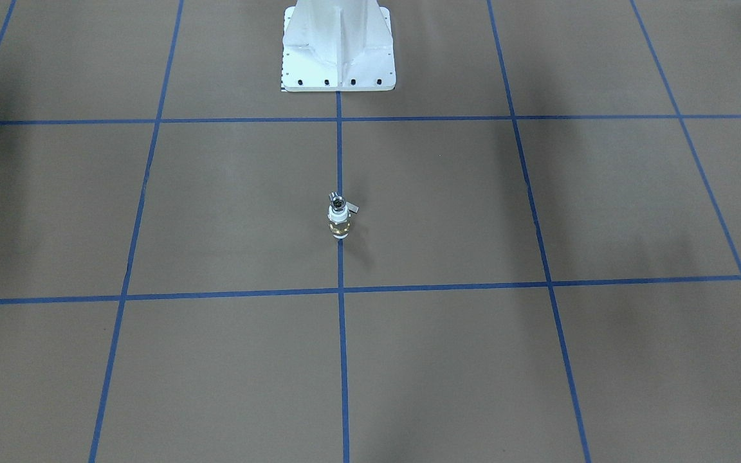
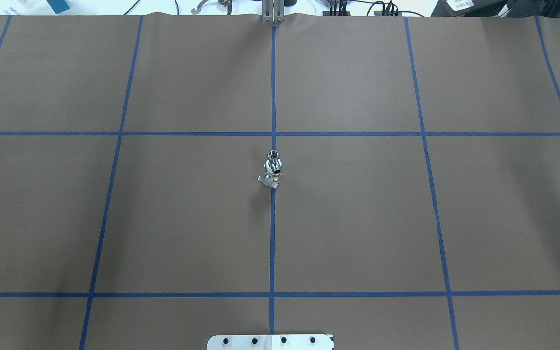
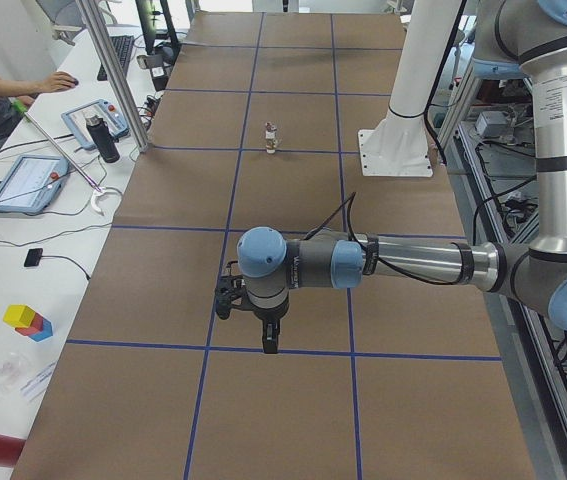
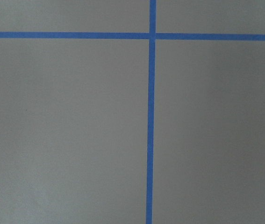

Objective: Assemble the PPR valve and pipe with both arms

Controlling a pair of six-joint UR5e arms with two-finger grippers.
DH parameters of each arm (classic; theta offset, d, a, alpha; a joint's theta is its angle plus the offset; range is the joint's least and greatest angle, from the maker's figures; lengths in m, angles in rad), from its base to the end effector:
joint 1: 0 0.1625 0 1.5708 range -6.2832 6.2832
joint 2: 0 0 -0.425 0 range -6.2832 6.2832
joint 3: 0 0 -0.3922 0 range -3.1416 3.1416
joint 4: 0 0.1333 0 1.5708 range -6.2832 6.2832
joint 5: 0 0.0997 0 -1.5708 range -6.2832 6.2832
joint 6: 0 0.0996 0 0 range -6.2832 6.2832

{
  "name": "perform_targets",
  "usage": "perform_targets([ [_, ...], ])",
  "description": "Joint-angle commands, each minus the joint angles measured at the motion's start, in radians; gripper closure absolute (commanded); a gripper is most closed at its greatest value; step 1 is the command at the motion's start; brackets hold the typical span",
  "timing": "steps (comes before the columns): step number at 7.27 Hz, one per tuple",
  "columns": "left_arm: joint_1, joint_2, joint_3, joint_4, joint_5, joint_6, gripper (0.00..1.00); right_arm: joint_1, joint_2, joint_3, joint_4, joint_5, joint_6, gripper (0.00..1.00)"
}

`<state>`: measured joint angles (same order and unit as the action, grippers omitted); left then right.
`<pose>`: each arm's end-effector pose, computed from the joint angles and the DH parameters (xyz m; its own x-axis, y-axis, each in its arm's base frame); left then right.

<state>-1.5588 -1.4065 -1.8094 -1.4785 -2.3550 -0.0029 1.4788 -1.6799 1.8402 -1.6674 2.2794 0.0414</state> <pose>-0.0579 -0.4207 0.6250 0.7081 -0.0071 -0.7061 -0.0099 0.9997 -0.0200 0.0273 -0.4496 0.5915 0.7554 -0.0698 0.6515 0.0605 0.9975 0.0367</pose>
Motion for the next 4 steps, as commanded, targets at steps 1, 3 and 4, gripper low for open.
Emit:
perform_targets([
  [1, -0.001, 0.007, -0.008, -0.005, -0.003, -0.090, 0.00, 0.000, 0.002, 0.001, 0.000, 0.000, 0.002, 0.00],
  [3, -0.001, 0.017, 0.007, -0.046, -0.001, -0.091, 0.00, 0.000, 0.000, 0.007, -0.002, 0.002, 0.002, 0.00],
  [4, -0.001, 0.012, 0.008, -0.043, 0.002, -0.091, 0.00, 0.000, 0.000, 0.007, -0.002, 0.002, 0.002, 0.00],
])
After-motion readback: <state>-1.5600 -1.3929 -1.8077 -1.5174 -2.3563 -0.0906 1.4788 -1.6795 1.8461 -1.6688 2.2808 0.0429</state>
